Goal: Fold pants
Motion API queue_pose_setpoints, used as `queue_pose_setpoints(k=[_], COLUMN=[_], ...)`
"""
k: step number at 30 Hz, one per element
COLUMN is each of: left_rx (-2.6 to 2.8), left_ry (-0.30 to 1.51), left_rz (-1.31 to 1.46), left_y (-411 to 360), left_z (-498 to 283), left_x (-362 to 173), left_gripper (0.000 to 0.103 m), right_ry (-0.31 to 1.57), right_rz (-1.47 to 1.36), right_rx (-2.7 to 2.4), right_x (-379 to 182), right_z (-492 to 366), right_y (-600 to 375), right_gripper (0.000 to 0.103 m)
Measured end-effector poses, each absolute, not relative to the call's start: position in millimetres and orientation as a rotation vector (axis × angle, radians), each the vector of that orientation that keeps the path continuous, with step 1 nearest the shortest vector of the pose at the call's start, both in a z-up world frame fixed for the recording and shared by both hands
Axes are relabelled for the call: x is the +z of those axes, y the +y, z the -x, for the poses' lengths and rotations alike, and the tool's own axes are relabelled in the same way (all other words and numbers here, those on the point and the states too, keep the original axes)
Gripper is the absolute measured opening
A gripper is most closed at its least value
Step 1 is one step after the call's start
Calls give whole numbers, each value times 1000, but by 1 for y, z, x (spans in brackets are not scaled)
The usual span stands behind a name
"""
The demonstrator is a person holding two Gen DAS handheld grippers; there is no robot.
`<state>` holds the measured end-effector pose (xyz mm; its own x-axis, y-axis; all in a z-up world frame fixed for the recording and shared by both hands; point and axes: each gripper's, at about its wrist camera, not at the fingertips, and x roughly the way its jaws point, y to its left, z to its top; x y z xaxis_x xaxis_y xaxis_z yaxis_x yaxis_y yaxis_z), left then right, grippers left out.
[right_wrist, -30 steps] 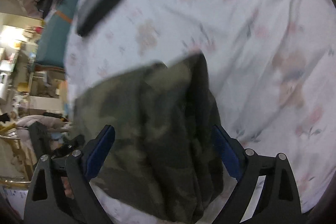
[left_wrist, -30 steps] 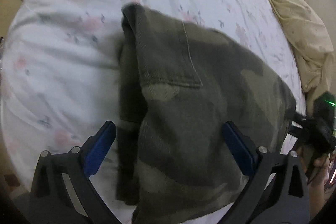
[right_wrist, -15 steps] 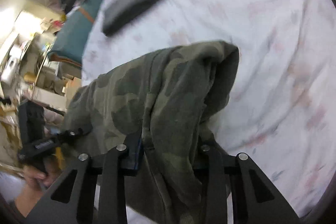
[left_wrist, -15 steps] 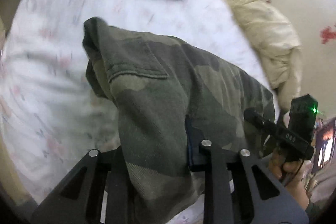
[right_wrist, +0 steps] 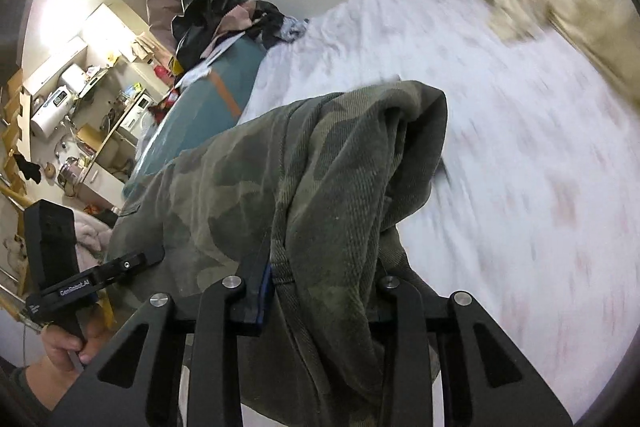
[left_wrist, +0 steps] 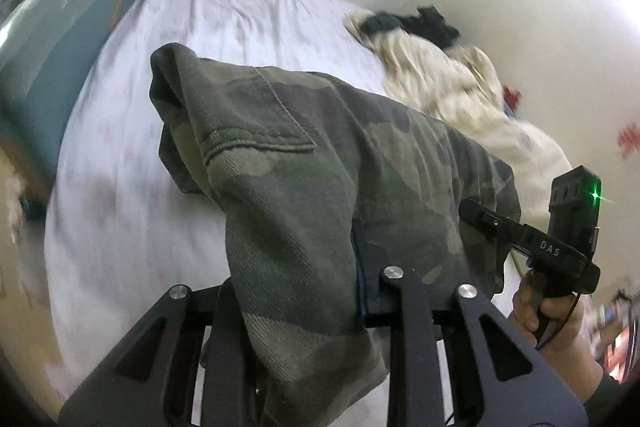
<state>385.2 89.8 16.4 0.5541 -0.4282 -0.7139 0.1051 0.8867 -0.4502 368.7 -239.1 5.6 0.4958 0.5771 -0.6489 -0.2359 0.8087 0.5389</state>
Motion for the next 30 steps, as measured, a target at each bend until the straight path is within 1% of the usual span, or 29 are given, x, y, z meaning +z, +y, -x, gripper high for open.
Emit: queue_pose_setpoints(k=[2,3,5,8,9,10,11,12,13,14,15,19,20,22,24,26,28,30], left_rx=[-324,-319,-297,-224,-202,-169,-139,-143,-145,-151,-171,-138,-104,-5,12,47,41,32], left_ry=[942,939,954,970,983,1004,1028,1011,987,967,952,941,933,857,756,753,741,715], left_rz=[360,377,380,303,256,194,125,99,78,61,58,41,57,66,35,-23,-30,-20], left_y=[100,109,114,110,110,107,104,103,102,102,104,115,119,128,130,125,117,107], left_z=[-433,-464,-501,-534,-546,-550,-555,-557,-556,-555,-553,-542,-537,-515,-493,-477,-453,-425], left_x=[11,5,-10,-39,-57,-71,-84,-89,-88,-87,-85,-76,-72,-54,-39,-29,-16,-4], left_gripper=[21,21,21,23,28,36,38,43,52,55,57,58,62,89,99,99,99,99], right_ry=[921,909,884,913,917,922,945,976,977,961,921,858,847,828,848,816,805,795], right_rz=[-362,-351,-330,-304,-281,-259,-233,-209,-214,-214,-197,-151,-150,-244,-250,-169,-149,-134], right_rx=[505,509,491,433,423,413,395,362,319,304,280,164,125,129,178,226,255,275], right_x=[6,5,-6,-28,-40,-55,-71,-85,-98,-99,-98,-78,-74,-62,-51,-32,-21,-11], right_z=[-434,-449,-504,-553,-565,-573,-578,-587,-587,-586,-582,-576,-574,-568,-556,-527,-497,-464], right_y=[-220,-217,-207,-192,-187,-184,-183,-181,-187,-191,-199,-225,-232,-255,-259,-245,-236,-227], right_gripper=[32,32,33,33,35,36,44,60,67,76,79,79,79,79,79,80,81,87])
